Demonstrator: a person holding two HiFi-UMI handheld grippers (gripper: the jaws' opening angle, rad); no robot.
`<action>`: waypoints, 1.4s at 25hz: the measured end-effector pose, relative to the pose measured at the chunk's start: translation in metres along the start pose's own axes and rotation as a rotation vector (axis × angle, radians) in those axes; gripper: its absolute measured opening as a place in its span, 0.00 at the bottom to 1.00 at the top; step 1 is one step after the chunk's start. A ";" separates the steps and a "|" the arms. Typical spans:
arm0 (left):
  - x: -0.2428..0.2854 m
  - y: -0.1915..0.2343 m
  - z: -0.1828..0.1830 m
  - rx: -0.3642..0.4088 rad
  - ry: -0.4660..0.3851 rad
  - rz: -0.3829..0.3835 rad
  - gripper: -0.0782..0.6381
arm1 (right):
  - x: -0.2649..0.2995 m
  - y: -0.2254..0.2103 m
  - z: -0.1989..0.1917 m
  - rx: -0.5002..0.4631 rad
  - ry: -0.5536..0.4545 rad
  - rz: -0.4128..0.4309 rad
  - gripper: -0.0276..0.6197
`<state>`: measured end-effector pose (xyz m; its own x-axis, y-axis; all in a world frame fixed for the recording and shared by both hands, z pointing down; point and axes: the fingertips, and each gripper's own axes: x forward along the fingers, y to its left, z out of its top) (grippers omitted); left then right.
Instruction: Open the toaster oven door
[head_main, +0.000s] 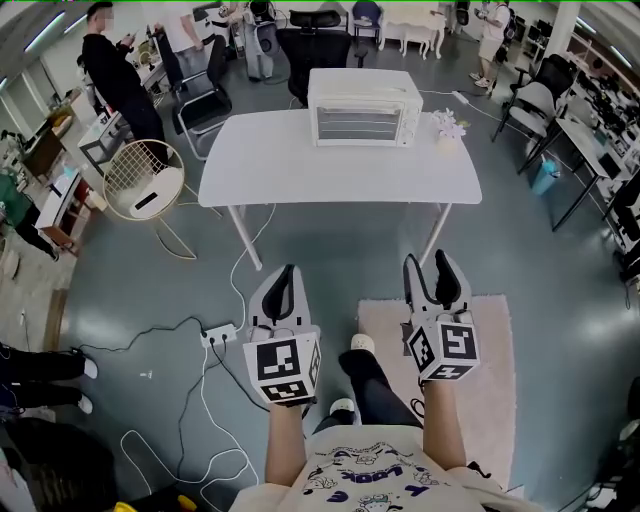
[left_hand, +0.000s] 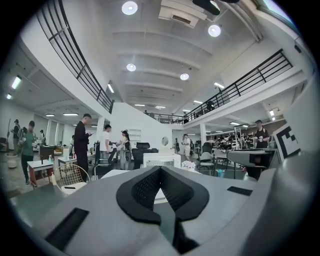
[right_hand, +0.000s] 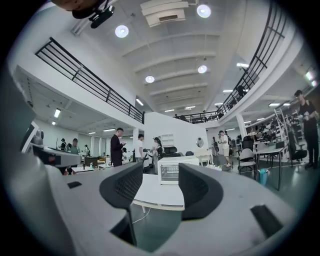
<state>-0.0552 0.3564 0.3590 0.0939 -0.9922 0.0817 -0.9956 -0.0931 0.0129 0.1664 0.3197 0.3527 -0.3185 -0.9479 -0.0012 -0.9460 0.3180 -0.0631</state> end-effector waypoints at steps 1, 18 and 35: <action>0.006 0.002 0.000 0.002 0.000 0.001 0.12 | 0.007 -0.001 -0.001 0.002 0.001 0.002 0.39; 0.171 0.023 0.023 0.006 -0.004 0.077 0.12 | 0.184 -0.055 0.014 0.006 -0.007 0.071 0.39; 0.305 0.031 0.038 0.021 -0.001 0.141 0.12 | 0.331 -0.103 0.014 0.053 -0.007 0.130 0.39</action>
<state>-0.0580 0.0480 0.3466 -0.0465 -0.9957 0.0806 -0.9988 0.0450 -0.0197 0.1593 -0.0269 0.3446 -0.4374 -0.8990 -0.0199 -0.8923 0.4367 -0.1144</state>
